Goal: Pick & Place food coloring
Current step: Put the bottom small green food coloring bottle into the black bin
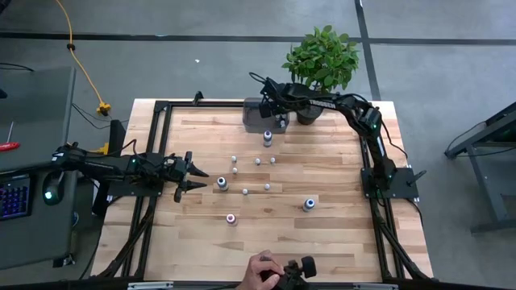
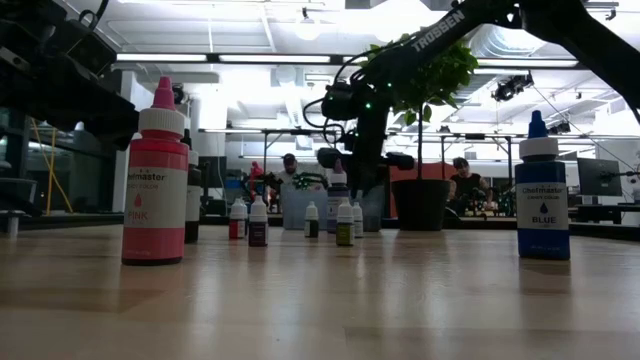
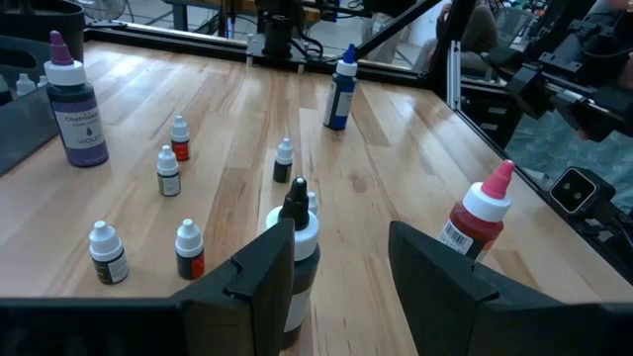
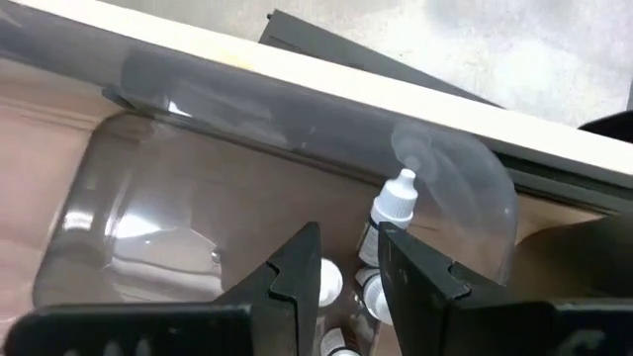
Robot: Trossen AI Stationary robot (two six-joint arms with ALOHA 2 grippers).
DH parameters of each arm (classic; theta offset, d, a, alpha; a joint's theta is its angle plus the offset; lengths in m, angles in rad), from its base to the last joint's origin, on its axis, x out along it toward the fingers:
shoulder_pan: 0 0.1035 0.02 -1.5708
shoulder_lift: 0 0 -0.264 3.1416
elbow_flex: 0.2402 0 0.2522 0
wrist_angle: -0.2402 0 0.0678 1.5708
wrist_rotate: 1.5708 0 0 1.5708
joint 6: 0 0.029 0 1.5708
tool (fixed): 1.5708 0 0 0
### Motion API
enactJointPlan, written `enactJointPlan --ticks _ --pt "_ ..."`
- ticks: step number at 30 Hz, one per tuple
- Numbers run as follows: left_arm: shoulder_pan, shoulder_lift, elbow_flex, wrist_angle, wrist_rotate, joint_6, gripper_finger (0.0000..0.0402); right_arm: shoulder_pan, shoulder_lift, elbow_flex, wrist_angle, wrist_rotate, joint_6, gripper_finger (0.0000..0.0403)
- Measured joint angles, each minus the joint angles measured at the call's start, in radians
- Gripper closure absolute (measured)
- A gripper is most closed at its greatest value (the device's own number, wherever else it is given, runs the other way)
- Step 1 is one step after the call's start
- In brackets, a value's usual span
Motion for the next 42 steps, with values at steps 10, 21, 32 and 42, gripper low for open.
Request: enactJointPlan --ticks 10,21,32,42 --pt "0.000 0.000 0.000 0.000 0.000 0.000 0.0238 0.017 0.000 0.046 0.002 0.023 -0.046 0.0308" --pt "0.000 0.000 0.000 0.000 0.000 0.000 0.0238 0.063 0.000 0.098 0.006 -0.002 -0.093 0.0308" --pt "0.000 0.000 0.000 0.000 0.000 0.000 0.0238 0.133 0.000 0.104 0.101 -0.093 -0.102 0.0309" --pt "0.000 0.000 0.000 0.000 0.000 0.000 0.0238 0.230 -0.057 0.104 0.111 -0.163 -0.357 0.0309"
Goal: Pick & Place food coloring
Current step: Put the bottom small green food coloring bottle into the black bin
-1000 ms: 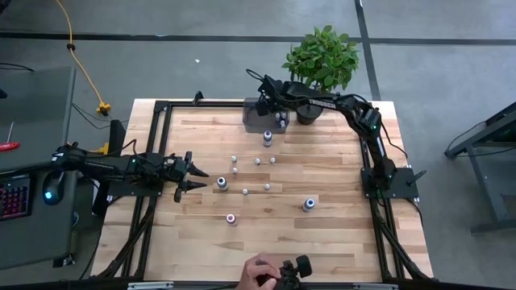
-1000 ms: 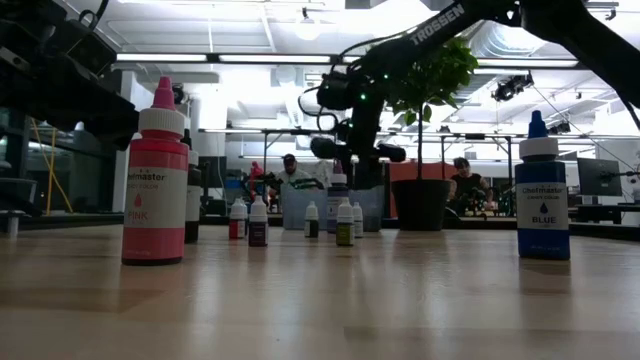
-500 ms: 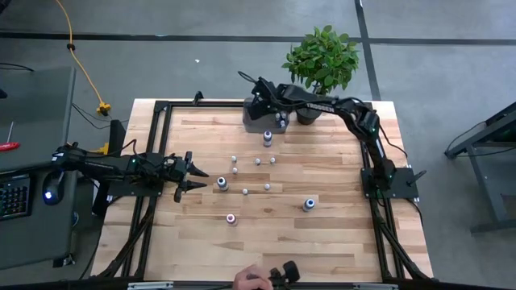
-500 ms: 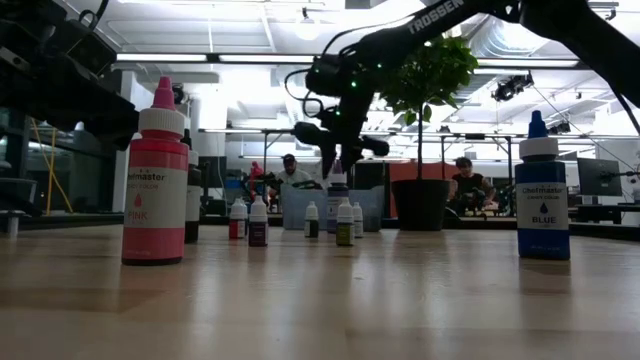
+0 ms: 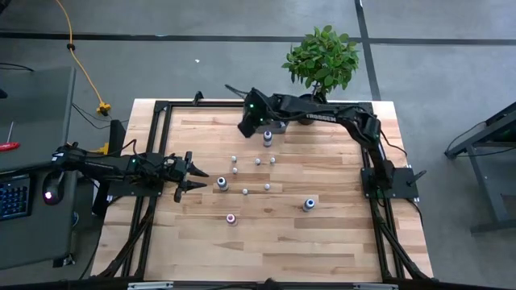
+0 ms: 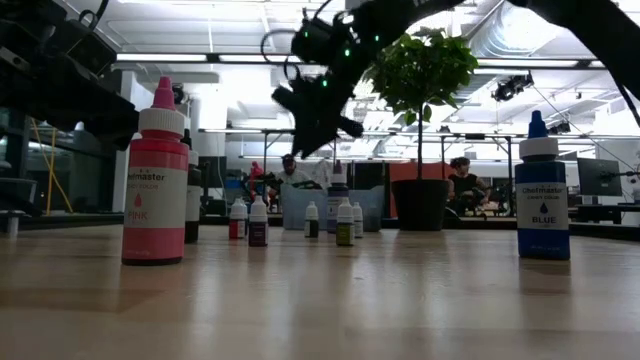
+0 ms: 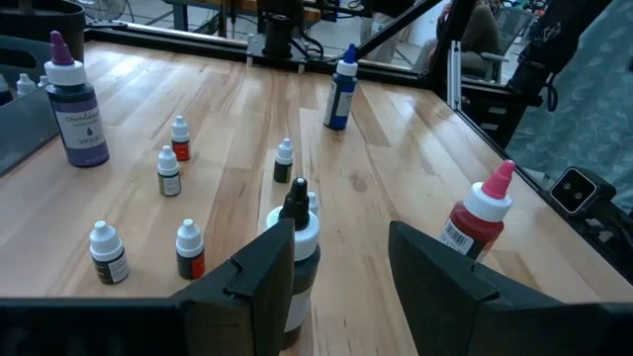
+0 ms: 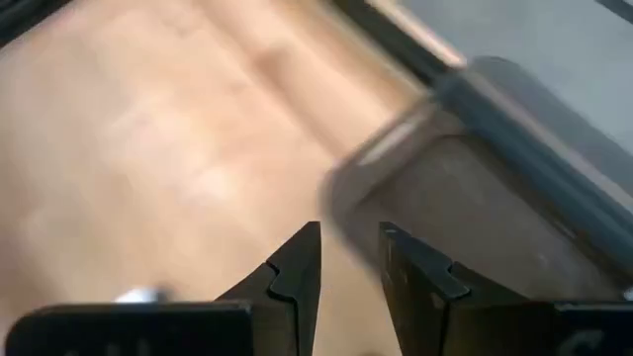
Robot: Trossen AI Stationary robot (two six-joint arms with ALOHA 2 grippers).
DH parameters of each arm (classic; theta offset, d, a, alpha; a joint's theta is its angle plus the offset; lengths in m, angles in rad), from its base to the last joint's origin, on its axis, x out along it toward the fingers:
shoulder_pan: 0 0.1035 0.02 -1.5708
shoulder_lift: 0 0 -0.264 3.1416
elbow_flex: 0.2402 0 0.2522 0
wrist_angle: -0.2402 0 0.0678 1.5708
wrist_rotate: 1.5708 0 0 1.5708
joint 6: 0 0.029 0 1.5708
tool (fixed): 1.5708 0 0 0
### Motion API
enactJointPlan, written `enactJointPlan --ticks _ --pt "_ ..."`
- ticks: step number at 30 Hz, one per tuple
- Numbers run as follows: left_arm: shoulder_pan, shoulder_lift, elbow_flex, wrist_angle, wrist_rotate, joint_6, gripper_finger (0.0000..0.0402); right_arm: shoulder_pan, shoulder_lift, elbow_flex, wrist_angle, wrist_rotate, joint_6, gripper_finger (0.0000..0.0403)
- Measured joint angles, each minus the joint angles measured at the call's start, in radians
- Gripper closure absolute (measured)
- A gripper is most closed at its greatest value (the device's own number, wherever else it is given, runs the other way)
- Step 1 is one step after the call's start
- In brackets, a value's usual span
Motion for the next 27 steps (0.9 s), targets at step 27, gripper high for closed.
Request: enactJointPlan --ticks 27 --pt "0.000 0.000 0.000 0.000 0.000 0.000 0.0238 0.419 -0.181 -0.222 -0.370 -0.165 -0.007 0.0308"
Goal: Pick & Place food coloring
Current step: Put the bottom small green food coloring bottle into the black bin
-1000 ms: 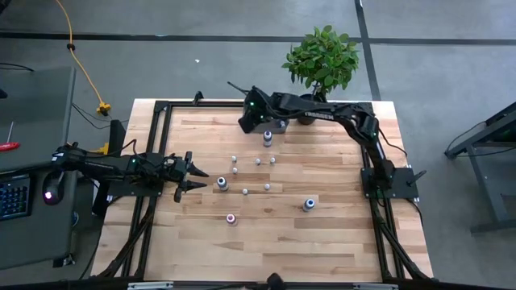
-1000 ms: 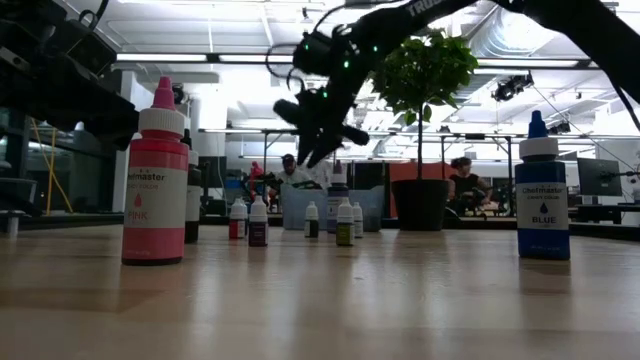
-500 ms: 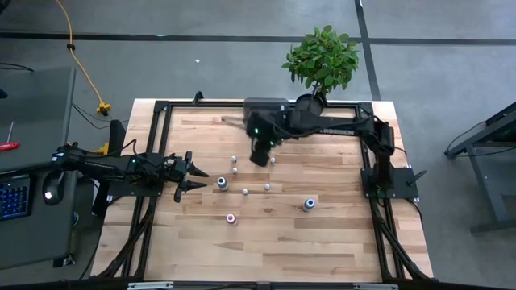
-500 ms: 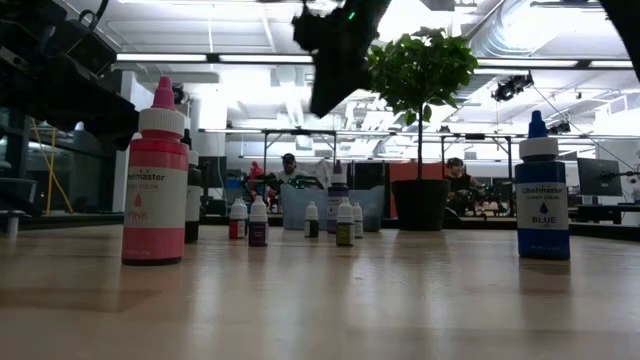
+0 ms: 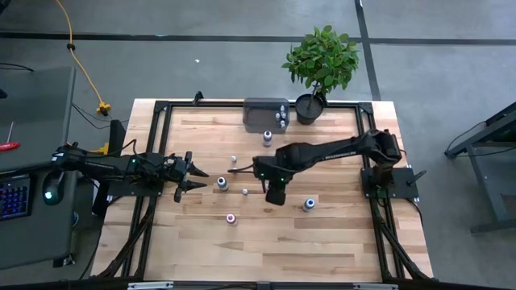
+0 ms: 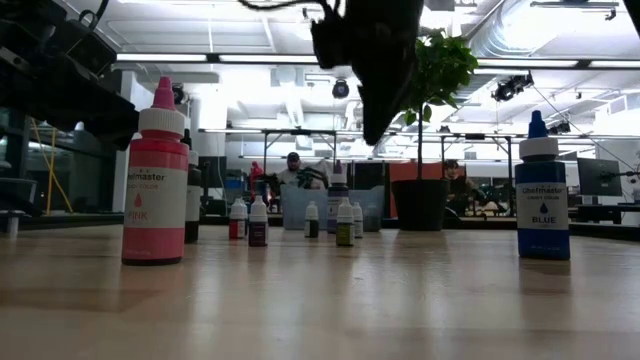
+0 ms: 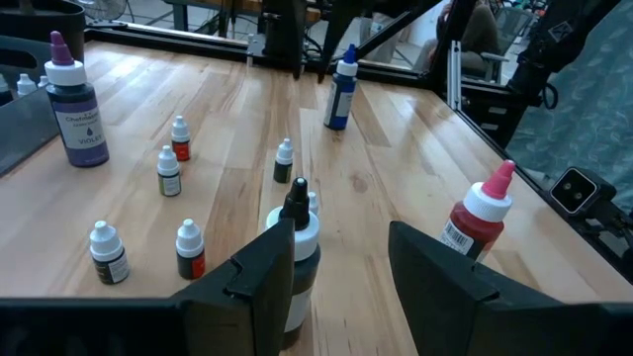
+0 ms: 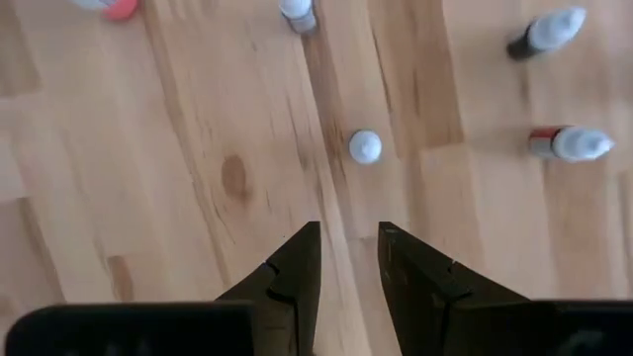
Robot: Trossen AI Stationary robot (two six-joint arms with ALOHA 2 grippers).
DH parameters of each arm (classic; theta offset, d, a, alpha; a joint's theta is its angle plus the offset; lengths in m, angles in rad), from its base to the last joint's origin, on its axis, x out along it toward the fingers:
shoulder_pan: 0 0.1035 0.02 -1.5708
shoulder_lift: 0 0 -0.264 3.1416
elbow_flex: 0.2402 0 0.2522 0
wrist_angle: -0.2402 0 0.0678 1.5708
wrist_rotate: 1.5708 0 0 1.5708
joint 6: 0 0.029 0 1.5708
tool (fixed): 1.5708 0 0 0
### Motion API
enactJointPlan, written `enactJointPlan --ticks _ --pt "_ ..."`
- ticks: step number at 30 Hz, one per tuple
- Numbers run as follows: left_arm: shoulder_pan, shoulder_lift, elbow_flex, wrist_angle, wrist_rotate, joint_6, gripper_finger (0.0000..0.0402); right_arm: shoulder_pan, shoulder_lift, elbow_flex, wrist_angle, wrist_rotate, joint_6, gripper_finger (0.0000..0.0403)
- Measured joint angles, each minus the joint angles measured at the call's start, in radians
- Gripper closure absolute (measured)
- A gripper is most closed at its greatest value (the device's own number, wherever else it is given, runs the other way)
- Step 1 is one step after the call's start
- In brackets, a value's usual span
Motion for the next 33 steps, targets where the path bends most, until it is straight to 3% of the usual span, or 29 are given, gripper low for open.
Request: enactJointPlan --ticks 9,21,27,33 --pt "0.000 0.000 0.000 0.000 0.000 0.000 0.0238 0.008 -0.049 -0.211 0.287 -0.043 -0.077 0.0308" --pt "0.000 0.000 0.000 0.000 0.000 0.000 0.0238 -0.003 -0.049 -0.283 0.399 -0.032 -0.133 0.0308" --pt "0.000 0.000 0.000 0.000 0.000 0.000 0.0238 -0.020 -0.048 -0.294 0.400 0.036 -0.138 0.0308" --pt "0.000 0.000 0.000 0.000 0.000 0.000 0.0238 -0.038 -0.036 -0.294 0.406 0.020 -0.156 0.0308"
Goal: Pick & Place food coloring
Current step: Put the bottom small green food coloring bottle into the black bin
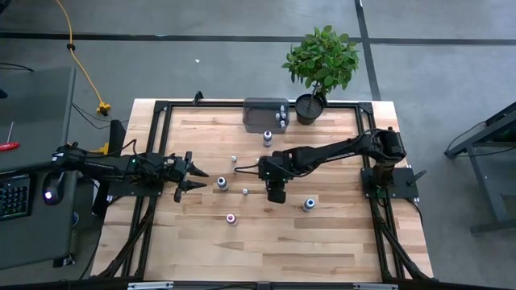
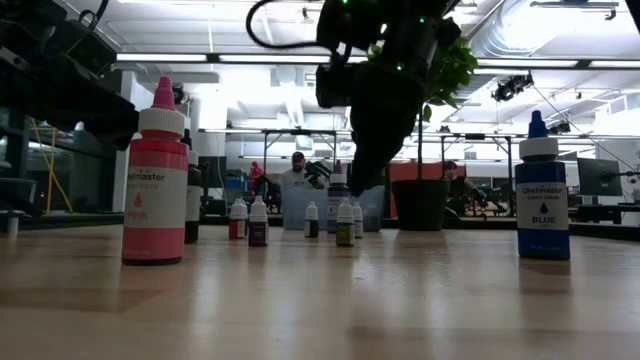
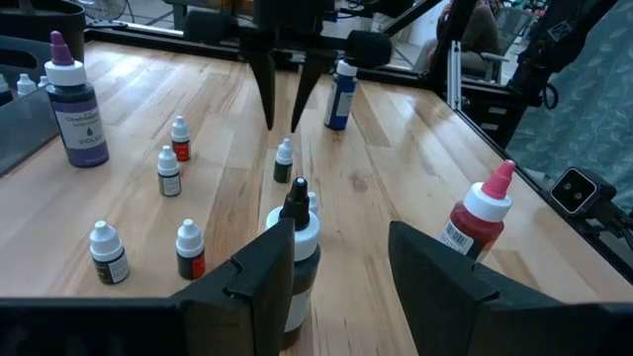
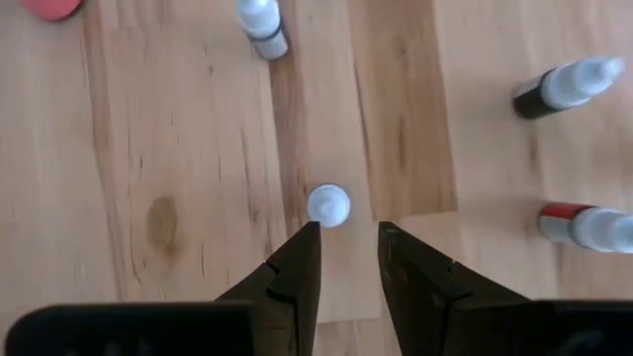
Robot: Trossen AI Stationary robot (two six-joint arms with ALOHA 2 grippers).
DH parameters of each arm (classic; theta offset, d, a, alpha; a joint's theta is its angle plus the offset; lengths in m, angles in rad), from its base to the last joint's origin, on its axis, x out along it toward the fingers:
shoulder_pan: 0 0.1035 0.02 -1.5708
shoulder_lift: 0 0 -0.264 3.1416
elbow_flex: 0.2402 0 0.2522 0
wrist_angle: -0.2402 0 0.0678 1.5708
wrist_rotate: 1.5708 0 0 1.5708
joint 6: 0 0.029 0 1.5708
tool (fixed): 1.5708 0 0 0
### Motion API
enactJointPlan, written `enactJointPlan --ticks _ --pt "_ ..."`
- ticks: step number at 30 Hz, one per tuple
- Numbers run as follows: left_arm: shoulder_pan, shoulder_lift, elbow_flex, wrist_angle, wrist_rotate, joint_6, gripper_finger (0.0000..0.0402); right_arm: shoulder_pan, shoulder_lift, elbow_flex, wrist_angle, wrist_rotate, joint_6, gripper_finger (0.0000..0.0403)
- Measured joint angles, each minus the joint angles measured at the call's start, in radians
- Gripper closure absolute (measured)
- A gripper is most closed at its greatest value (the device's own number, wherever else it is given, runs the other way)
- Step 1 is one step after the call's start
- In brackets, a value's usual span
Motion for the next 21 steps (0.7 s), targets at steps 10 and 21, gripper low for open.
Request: enactJointPlan --ticks 10,21 --pt "0.000 0.000 0.000 0.000 0.000 0.000 0.0238 -0.010 0.029 0.000 0.031 -0.021 0.000 0.0308" --pt "0.000 0.000 0.000 0.000 0.000 0.000 0.0238 -0.013 0.055 0.000 0.048 -0.065 0.003 0.0303"
